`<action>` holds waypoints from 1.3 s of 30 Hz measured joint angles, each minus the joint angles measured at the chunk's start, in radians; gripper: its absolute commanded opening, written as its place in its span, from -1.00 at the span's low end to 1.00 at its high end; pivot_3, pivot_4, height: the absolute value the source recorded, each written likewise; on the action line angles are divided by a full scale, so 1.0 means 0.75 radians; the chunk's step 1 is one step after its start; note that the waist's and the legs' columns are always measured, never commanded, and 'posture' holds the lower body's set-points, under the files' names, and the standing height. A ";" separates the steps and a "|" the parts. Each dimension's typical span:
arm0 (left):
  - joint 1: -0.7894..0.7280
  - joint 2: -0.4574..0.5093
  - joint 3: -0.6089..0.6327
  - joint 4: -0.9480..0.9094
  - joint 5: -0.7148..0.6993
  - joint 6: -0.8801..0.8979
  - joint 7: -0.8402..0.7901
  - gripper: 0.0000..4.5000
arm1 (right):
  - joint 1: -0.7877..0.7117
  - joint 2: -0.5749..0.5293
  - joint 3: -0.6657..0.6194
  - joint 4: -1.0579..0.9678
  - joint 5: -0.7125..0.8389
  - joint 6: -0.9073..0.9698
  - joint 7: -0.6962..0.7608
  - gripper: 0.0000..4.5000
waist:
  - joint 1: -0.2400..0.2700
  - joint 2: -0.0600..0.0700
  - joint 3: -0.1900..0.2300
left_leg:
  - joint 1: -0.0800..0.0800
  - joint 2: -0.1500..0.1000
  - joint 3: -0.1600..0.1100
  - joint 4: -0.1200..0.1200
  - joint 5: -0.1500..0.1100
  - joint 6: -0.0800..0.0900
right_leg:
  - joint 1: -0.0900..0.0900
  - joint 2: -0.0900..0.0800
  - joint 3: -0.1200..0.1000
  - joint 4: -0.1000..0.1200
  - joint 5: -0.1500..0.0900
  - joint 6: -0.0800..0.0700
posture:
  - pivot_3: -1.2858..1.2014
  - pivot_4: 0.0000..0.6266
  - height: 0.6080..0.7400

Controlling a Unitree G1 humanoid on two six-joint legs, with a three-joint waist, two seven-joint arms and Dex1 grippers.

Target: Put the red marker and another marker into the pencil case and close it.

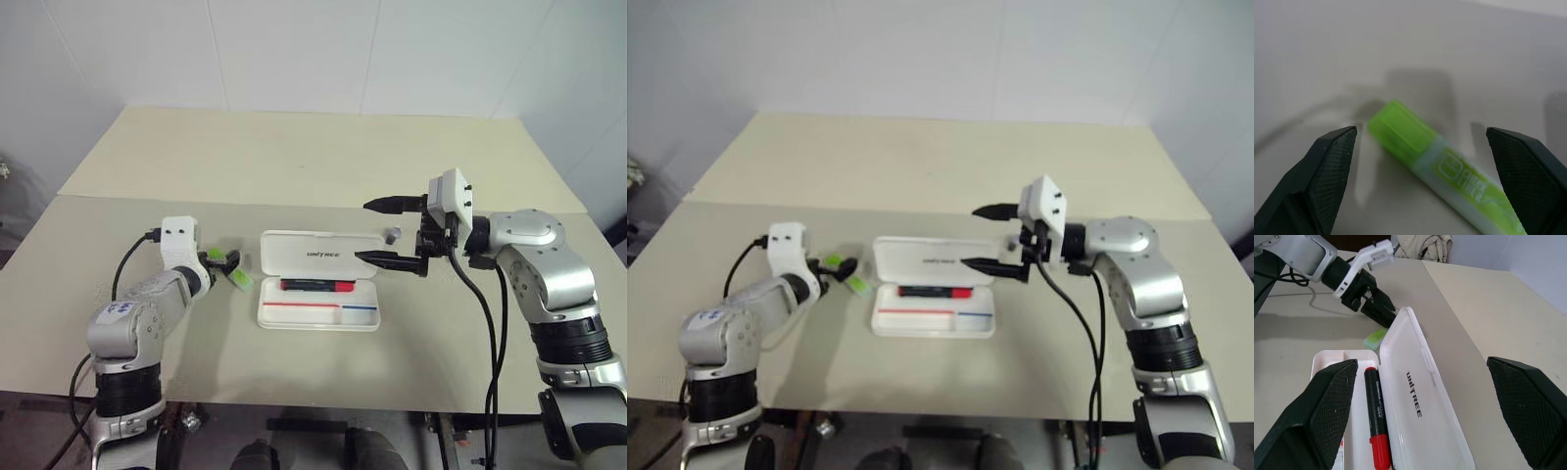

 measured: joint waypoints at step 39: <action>-0.370 0.023 -0.008 0.399 0.205 0.165 -0.065 -0.53 | -0.021 0.015 0.009 0.089 -0.037 -0.067 -0.027 1.00 | -0.002 0.000 0.000 | 0.005 -0.001 0.001 -0.001 0.006 -0.007 | 0.005 0.000 -0.005 0.001 0.001 0.000 | 0.03 -0.52 1.00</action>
